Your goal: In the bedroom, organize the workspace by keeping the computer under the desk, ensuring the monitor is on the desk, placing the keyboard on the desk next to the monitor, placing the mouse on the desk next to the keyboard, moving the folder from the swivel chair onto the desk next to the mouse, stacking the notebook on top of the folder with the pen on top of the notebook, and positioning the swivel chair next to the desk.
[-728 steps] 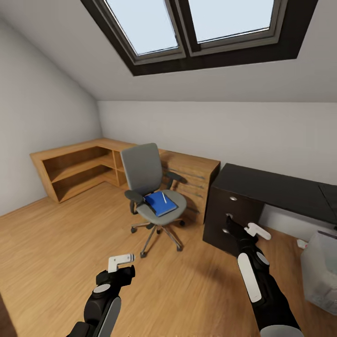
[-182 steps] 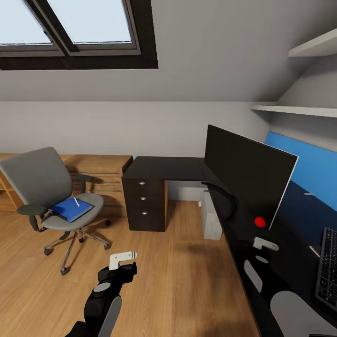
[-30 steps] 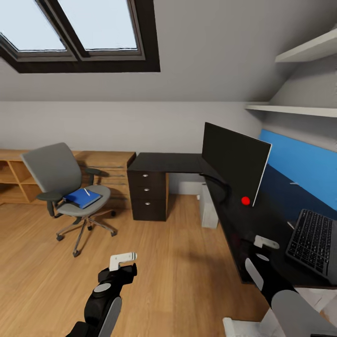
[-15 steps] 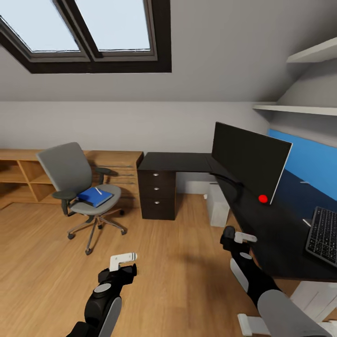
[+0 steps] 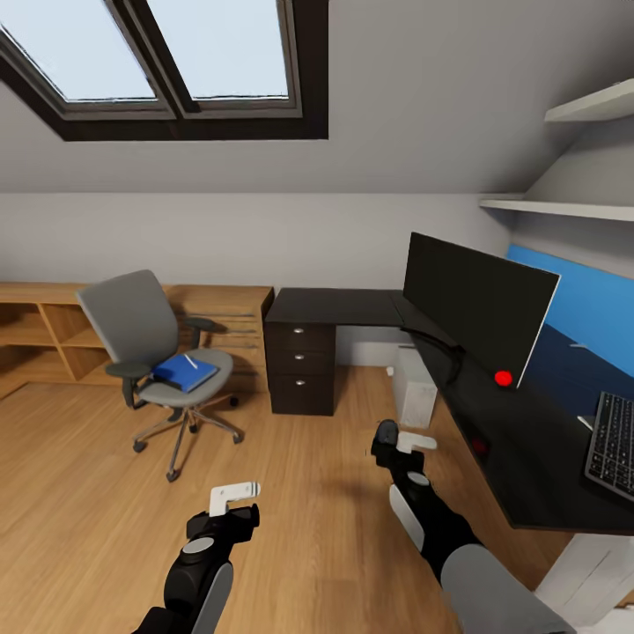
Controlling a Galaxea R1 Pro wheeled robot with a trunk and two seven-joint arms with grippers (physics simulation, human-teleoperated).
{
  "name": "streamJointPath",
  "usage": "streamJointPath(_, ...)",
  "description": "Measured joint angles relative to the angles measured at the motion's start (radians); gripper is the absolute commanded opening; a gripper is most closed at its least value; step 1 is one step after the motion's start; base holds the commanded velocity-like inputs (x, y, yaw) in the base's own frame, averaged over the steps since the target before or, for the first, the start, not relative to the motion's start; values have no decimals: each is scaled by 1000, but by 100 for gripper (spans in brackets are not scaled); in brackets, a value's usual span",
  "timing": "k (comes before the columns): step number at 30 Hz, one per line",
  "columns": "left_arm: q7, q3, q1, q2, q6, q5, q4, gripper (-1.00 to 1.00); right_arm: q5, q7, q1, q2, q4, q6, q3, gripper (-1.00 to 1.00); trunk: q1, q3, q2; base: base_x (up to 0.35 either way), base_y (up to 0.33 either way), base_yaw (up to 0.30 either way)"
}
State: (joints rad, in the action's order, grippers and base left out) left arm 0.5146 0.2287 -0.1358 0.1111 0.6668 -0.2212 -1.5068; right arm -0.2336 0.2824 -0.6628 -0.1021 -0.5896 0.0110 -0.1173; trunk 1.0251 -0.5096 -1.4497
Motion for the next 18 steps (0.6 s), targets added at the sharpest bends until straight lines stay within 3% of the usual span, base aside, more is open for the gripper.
streamJointPath(4, 0, -1, 0, 0, 0, 0, 0, 100, 2, -1, 9, -14, -4, -1, -35, -100, -16, 13, 28, 120, 0, 1)
streamJointPath(14, -1, -1, 0, -1, 0, -1, 0, 100, 51, 6, 38, -16, -18, -2, -44, -100, -54, 44, 98, 302, 0, 0)
streamJointPath(18, 0, -2, 0, -2, 0, -2, 1, 100, 54, 40, 43, -16, -20, -34, -44, -100, -70, 56, 126, 326, 0, 200)
